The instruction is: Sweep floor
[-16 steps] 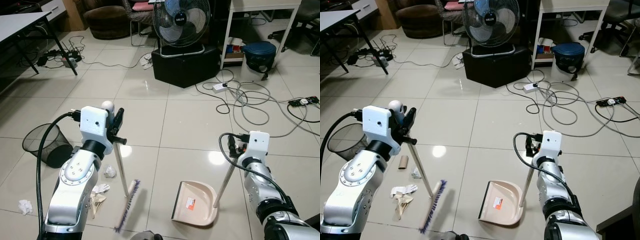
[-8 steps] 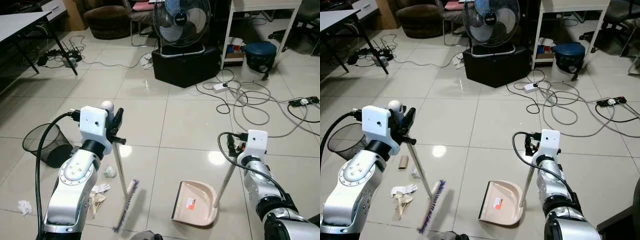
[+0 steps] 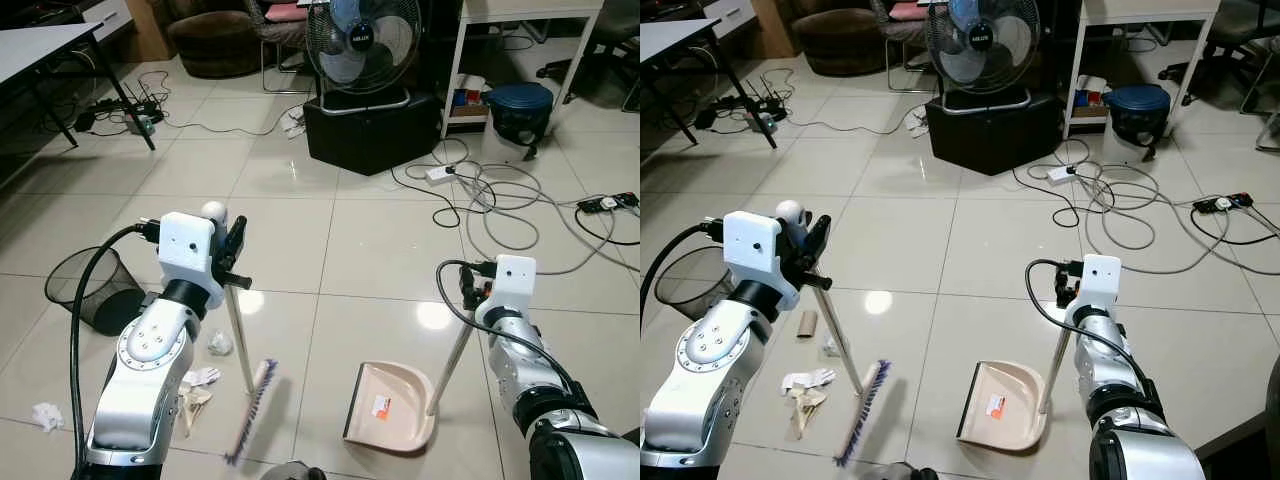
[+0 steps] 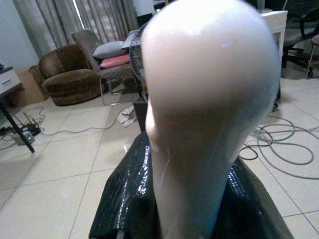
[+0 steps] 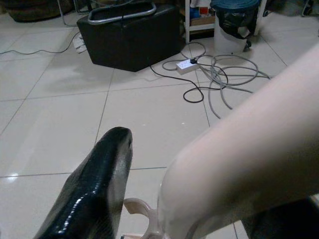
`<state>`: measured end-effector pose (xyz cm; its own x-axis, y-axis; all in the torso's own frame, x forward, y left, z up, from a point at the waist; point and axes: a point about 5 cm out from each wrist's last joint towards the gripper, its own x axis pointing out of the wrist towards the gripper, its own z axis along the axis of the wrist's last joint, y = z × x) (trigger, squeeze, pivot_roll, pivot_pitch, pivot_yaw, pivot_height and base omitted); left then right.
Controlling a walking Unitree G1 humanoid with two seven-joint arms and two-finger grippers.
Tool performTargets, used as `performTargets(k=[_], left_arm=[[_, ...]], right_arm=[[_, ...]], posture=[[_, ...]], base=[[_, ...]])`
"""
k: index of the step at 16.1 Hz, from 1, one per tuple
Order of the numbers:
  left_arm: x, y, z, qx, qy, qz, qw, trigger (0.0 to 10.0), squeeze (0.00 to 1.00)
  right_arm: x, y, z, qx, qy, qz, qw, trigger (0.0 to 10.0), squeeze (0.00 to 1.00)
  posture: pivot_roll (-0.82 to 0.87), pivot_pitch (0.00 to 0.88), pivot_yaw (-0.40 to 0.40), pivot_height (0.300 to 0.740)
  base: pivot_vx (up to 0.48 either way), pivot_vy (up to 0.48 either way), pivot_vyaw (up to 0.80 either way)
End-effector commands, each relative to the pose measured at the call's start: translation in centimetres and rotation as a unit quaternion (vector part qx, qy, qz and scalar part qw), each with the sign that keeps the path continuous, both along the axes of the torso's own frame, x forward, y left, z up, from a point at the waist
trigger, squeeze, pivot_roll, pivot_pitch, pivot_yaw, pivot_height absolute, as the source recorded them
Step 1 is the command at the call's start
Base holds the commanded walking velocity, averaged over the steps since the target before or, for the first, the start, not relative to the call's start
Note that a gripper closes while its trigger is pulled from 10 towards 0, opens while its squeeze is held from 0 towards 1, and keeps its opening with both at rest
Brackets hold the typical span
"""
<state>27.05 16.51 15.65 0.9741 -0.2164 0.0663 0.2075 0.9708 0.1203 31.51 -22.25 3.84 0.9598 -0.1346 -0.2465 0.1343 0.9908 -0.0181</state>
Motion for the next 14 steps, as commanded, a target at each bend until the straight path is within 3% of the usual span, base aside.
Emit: performTargets(k=[1,14], left_arm=[[-0.08,0.44,0.97,0.007,-0.019,0.003,1.0,10.0,0.0],[-0.09,0.13,0.75,0.004,-0.019,0.001,1.0,10.0,0.0]], right_arm=[[0.32,0.35,0.19,0.004,0.0,0.006,1.0,0.0,0.0],[-0.14,0.2,-0.52,0.019,0.017,-0.014,1.0,0.0,0.0]], posture=[[0.09,0.029,0.151,0.74],[0.08,0.001,0.14,0.74]], base=[[0.0,0.0,0.0],[0.0,0.0,0.0]])
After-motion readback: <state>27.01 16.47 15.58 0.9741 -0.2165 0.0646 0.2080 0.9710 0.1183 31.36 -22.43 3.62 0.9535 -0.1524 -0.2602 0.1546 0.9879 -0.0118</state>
